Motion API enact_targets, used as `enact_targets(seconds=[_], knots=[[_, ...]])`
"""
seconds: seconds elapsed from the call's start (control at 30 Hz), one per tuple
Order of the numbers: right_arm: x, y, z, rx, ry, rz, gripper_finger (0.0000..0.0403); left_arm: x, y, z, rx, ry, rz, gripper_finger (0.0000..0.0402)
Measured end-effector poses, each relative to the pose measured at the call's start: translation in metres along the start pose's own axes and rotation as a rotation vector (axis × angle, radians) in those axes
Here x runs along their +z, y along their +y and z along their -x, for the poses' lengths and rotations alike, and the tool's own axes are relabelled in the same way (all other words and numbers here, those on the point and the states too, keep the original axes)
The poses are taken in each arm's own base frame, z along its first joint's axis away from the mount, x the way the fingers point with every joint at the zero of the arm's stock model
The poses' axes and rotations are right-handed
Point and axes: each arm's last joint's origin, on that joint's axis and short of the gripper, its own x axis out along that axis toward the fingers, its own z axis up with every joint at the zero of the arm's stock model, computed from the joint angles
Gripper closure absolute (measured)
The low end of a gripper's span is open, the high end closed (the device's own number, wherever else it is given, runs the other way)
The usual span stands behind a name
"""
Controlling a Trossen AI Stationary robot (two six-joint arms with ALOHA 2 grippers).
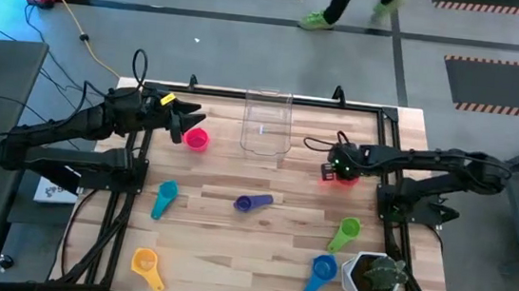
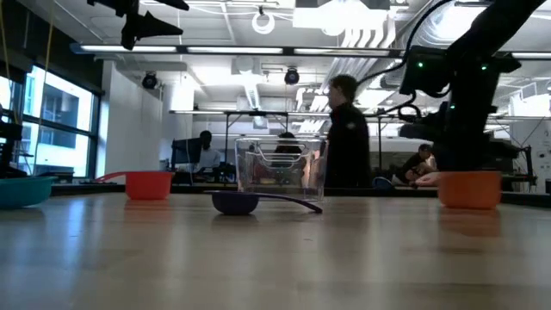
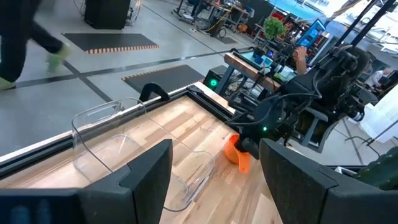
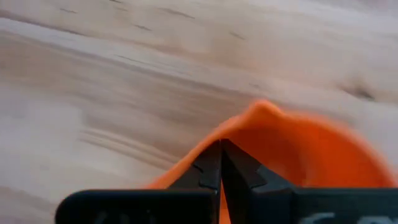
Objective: Nest measuring cups in basket
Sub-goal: Adjust the orange measuring cup, then adjust the pink measuring cup
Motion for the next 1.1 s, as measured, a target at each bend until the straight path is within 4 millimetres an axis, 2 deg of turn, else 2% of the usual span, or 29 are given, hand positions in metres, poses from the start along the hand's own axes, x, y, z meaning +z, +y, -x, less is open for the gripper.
enact_targets(seconds=[0.13, 0.27, 0.53, 0.63, 0.77, 0.87, 1.0, 1.1], knots=[[0.007, 0.012, -0.002, 0.125, -0.044, 0.074, 0.0403, 0.0, 0.0, 0.0, 0.0, 0.0, 0.0, 0.0169], [0.01, 0.018, -0.001, 0.197, -0.064, 0.078, 0.0403, 0.0, 0.0, 0.0, 0.001, 0.0, 0.0, 0.0169], [0.015, 0.022, 0.006, 0.182, -0.064, 0.044, 0.0403, 0.0, 0.0, 0.0, 0.001, -0.001, 0.01, 0.0169], [0.021, 0.022, 0.019, 0.1, -0.059, 0.081, 0.0403, 0.0, 0.0, 0.0, 0.001, -0.001, 0.009, 0.0169], [0.034, 0.026, 0.049, 0.038, -0.077, 0.148, 0.0403, 0.0, 0.0, 0.0, 0.006, -0.002, 0.026, 0.0169], [0.043, 0.029, 0.071, 0.027, -0.108, 0.187, 0.0403, 0.002, 0.003, -0.004, 0.071, 0.04, 0.071, 0.0169], [0.053, 0.034, 0.091, 0.06, -0.153, 0.187, 0.0403, 0.005, 0.019, -0.016, 0.307, 0.254, 0.099, 0.017], [0.058, 0.036, 0.099, 0.07, -0.188, 0.182, 0.0403, -0.007, 0.042, -0.032, 0.457, 0.484, 0.088, 0.017]])
